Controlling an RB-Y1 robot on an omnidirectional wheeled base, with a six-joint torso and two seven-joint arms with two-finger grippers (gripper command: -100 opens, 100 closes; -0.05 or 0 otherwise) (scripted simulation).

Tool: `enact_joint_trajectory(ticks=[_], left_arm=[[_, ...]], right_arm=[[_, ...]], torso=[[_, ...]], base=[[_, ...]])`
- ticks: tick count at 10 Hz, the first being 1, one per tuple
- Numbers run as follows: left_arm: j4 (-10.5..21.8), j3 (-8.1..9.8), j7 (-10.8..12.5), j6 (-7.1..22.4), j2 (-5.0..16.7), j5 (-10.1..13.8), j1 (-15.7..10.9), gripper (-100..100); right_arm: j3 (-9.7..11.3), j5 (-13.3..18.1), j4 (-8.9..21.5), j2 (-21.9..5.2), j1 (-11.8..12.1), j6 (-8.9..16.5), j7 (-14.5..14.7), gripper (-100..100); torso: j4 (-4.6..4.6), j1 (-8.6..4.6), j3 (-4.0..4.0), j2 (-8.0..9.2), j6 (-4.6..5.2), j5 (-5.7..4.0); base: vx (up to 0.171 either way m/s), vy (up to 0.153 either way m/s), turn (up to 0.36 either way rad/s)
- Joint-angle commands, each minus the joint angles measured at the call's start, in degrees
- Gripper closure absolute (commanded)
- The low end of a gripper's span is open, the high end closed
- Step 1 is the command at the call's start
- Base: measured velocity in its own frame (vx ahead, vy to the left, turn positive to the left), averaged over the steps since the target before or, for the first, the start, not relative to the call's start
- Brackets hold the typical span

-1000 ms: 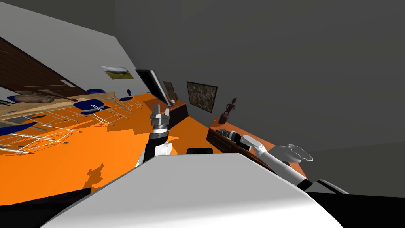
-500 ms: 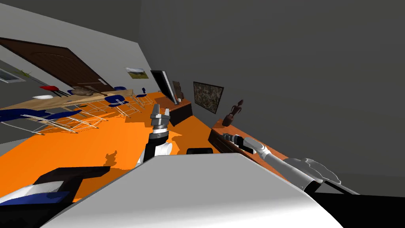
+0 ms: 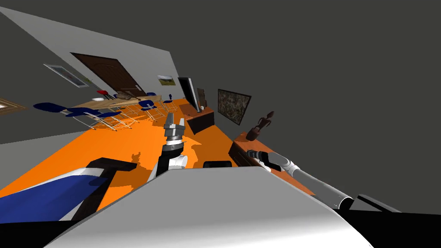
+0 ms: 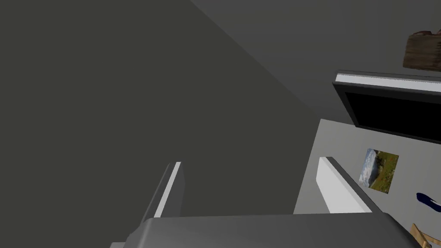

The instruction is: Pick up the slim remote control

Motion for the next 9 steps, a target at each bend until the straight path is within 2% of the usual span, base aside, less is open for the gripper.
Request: enact_joint_trajectory(ticks=[1,2,3,4,5,6,7,8,9], left_arm=[[0.0,0.0,0.0,0.0,0.0,0.0,0.0,0],[0.0,0.01,0.0,0.0,0.0,0.0,0.01,0],[0.0,0.0,0.0,0.0,0.0,0.0,0.0,0],[0.0,0.01,0.0,0.0,0.0,0.0,0.01,0],[0.0,0.0,0.0,0.0,0.0,0.0,0.0,0],[0.0,0.01,0.0,0.0,0.0,0.0,0.01,0],[0.0,0.0,0.0,0.0,0.0,0.0,0.01,0],[0.0,0.01,0.0,0.0,0.0,0.0,0.01,0],[0.0,0.0,0.0,0.0,0.0,0.0,0.01,0]], right_arm=[[1.53,2.45,1.08,-0.48,-0.73,0.59,-1.58,-100],[3.18,4.34,3.27,-1.29,-0.75,0.83,-2.88,-100],[3.18,5.16,3.45,-1.29,-0.75,0.83,-2.88,-100],[4.82,7.25,5.75,-1.94,-0.72,1.1,-4.1,-100],[4.82,7.76,5.75,-1.94,-0.72,1.1,-4.1,-100],[6.42,9.87,7.97,-2.42,-0.63,1.37,-5.26,-100],[6.42,10.26,7.97,-2.42,-0.63,1.37,-5.26,-100],[7.99,12.46,10.09,-2.74,-0.5,1.66,-6.35,-100],[7.99,12.64,10.09,-2.74,-0.5,1.66,-6.35,-100]], torso=[[0.0,0.0,0.0,0.0,0.0,0.0],[0.0,0.01,-0.01,-0.01,0.03,0.0],[0.0,0.03,-0.01,-0.02,-0.02,-0.01],[0.0,0.01,-0.01,-0.03,0.05,0.0],[0.0,-0.03,0.0,-0.01,0.01,-0.01],[0.0,0.01,-0.01,-0.02,0.04,-0.01],[0.0,-0.01,0.0,0.0,0.02,0.0],[0.0,0.02,-0.02,-0.04,0.04,-0.01],[-0.01,0.0,-0.03,-0.05,0.02,-0.01]], base=[[-0.017,-0.052,0.141],[-0.02,-0.045,0.296],[-0.017,-0.05,0.151],[-0.024,-0.061,0.223],[-0.02,-0.05,0.153],[-0.025,-0.052,0.22],[-0.014,-0.049,0.143],[-0.013,-0.05,0.236],[-0.015,-0.048,0.144]])
